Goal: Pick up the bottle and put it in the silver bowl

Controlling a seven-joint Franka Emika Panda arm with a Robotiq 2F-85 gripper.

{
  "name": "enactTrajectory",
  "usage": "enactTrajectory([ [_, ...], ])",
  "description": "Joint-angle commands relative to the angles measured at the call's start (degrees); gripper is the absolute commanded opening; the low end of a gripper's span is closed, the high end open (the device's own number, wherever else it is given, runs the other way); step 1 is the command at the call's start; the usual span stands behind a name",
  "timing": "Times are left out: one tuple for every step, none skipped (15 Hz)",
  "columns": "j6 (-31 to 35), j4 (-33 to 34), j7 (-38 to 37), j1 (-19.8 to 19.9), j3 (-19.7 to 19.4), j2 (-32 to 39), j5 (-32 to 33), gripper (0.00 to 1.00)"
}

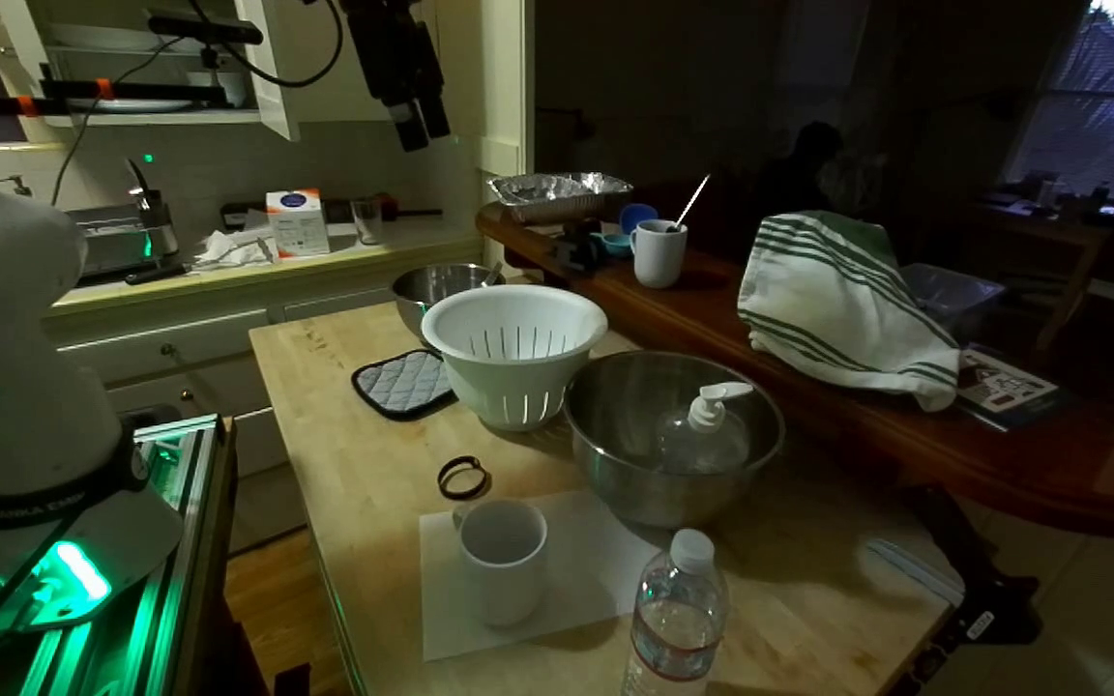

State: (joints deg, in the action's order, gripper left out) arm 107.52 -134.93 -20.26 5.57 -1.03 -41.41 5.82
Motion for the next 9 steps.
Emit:
enactTrajectory([
  [-6.3,1.1,7.1,3.1,-5.4,1.6,-0.7,1.00],
  [-3.5,0.1,5.3,2.7,-3.1,0.3,-0.7,1.00],
  [-3.7,0.1,6.3,3.4,-4.1,0.4,-0.7,1.00],
  [-3.6,0.1,6.4,3.6,-4.1,0.4,-0.7,1.00],
  [-3.6,0.1,6.4,3.5,-3.7,0.3,-0.6,1.00],
  [-3.6,0.1,6.2,3.4,-3.2,0.3,-0.6,1.00],
  [-3.6,0.1,6.1,3.3,-2.7,0.3,-0.5,1.00],
  [-4.4,0.7,7.0,3.4,-3.0,1.3,0.0,1.00],
  [-5.1,2.0,8.8,4.1,-4.2,3.3,1.3,1.00],
])
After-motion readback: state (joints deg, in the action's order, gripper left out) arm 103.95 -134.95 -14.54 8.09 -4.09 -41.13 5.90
